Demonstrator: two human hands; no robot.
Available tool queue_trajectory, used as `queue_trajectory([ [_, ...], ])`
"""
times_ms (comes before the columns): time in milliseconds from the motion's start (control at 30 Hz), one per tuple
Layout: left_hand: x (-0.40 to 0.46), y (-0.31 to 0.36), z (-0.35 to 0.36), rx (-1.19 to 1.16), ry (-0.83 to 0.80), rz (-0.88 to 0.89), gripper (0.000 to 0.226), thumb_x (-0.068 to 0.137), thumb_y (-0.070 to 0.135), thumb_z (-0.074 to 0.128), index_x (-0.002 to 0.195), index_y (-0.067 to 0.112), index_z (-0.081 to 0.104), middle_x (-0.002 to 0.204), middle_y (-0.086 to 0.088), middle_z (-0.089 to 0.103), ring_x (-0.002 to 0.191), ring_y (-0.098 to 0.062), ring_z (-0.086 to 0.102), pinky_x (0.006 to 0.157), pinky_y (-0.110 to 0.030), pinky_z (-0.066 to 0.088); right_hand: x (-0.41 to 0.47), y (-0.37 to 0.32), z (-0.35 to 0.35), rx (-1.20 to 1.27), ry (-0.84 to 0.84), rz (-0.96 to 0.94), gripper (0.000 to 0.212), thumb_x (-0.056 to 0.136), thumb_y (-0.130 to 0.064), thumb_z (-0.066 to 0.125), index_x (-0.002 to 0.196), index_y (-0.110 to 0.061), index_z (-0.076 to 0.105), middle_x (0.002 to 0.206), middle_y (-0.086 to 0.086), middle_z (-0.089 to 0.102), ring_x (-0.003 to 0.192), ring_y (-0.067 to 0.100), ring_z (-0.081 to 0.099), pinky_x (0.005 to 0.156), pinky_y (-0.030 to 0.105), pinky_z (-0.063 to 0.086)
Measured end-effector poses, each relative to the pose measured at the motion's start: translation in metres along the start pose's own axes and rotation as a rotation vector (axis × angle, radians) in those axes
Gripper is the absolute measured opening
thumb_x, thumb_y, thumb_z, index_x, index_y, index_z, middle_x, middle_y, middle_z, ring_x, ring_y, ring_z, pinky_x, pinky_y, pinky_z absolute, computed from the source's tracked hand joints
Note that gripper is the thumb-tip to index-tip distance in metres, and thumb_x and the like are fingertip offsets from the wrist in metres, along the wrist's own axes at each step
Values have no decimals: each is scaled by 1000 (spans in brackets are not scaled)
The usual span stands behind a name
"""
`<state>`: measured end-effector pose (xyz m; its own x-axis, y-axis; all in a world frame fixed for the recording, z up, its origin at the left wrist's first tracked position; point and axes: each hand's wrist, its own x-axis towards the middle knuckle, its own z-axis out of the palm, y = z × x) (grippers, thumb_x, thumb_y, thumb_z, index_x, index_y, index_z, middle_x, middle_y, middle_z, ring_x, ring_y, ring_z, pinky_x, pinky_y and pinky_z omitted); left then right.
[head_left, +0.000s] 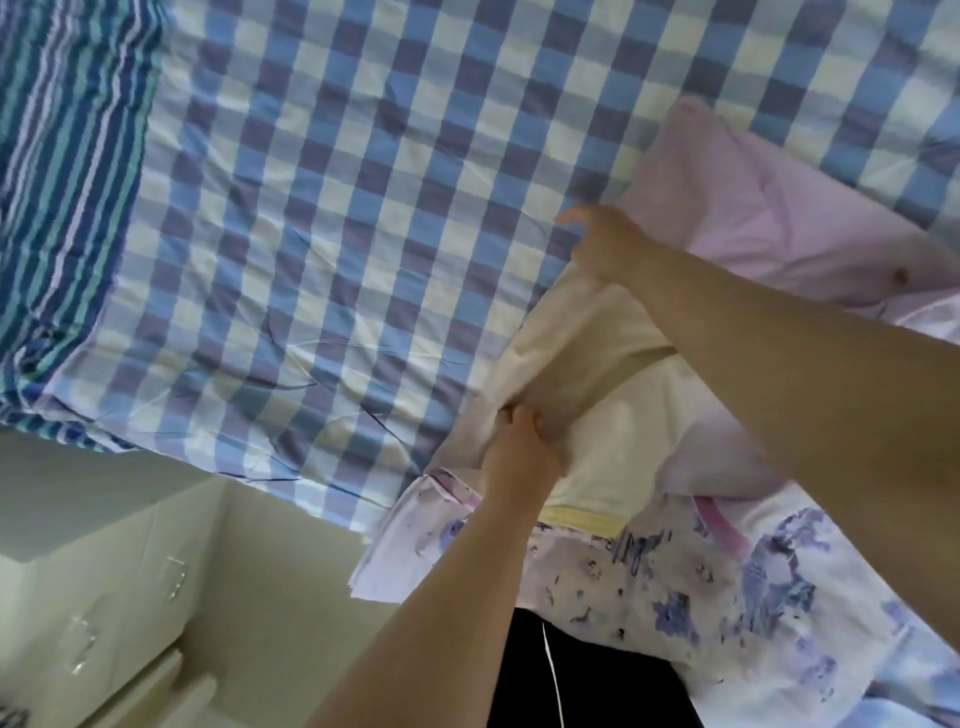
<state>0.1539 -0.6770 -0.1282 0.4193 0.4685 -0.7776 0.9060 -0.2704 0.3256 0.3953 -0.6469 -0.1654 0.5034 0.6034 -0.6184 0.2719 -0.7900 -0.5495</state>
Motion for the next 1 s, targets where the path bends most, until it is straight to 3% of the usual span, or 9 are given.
queue_trajectory([
  [100, 8, -1, -6, -179, 78, -146, 50, 90, 6, 45, 138, 16, 35, 141, -5, 33, 114, -31, 53, 79, -37, 45, 5, 18, 1, -357, 106, -19, 55, 93, -8, 47, 146, -16, 31, 158, 10, 10, 137, 33, 31, 109, 40, 31],
  [233, 20, 4, -6, -254, 278, -196, 35, 97, 35, 45, 129, 22, 40, 134, 2, 35, 85, -26, 57, 59, -33, 41, 13, 18, -19, -117, 407, 210, 58, 98, -18, 43, 150, -25, 18, 159, 5, -3, 132, 17, 33, 103, 28, 29],
  [400, 49, 13, -16, -99, 306, -35, 30, 99, 36, 39, 120, 25, 58, 124, 5, 54, 110, -20, 46, 88, -35, 40, 24, 21, -49, 118, 538, 268, 61, 97, -6, 37, 150, -28, 17, 160, 2, -5, 115, 10, 44, 86, 22, 34],
  [567, 74, 37, -19, -16, 227, 61, 33, 96, 41, 45, 124, 25, 54, 121, 2, 54, 108, -21, 50, 93, -36, 38, 50, 31, -77, 86, 505, 449, 56, 102, -22, 29, 150, -4, 7, 153, 15, 27, 139, 30, 32, 110, 32, 28],
  [700, 91, 43, -21, -27, 240, 50, 27, 95, 39, 50, 111, 22, 62, 107, 0, 57, 100, -24, 54, 88, -39, 44, 61, 43, -91, 70, 471, 554, 55, 101, -32, 35, 139, 8, 31, 142, 24, 41, 132, 36, 40, 107, 38, 32],
  [800, 100, 41, -29, -48, 311, 66, 22, 96, 34, 49, 100, 20, 66, 100, 1, 58, 95, -23, 54, 85, -36, 42, 68, 48, -103, 138, 338, 471, 42, 88, -27, 49, 121, -3, 56, 125, 18, 57, 117, 32, 55, 98, 36, 45],
  [867, 100, 42, -30, -18, 375, 86, 20, 97, 30, 48, 99, 19, 64, 105, 1, 56, 97, -21, 51, 88, -34, 39, 68, 48, -103, 307, 556, 333, 17, 87, -26, 46, 94, -15, 57, 104, 6, 59, 96, 19, 56, 80, 27, 48],
  [933, 95, 48, -27, -65, 409, 77, 15, 96, 22, 48, 104, 19, 61, 112, 0, 50, 97, -22, 52, 90, -38, 42, 65, 44, -90, 369, 573, 118, 16, 93, -17, 47, 108, -17, 51, 108, 0, 50, 97, 11, 46, 89, 26, 45],
  [1000, 90, 57, -24, -48, 460, 148, 17, 95, 20, 51, 112, 18, 54, 116, -2, 48, 95, -22, 54, 86, -39, 46, 48, 43, -68, 246, 433, -58, 49, 93, -20, 55, 137, -11, 36, 132, 5, 39, 117, 13, 37, 106, 30, 31],
])
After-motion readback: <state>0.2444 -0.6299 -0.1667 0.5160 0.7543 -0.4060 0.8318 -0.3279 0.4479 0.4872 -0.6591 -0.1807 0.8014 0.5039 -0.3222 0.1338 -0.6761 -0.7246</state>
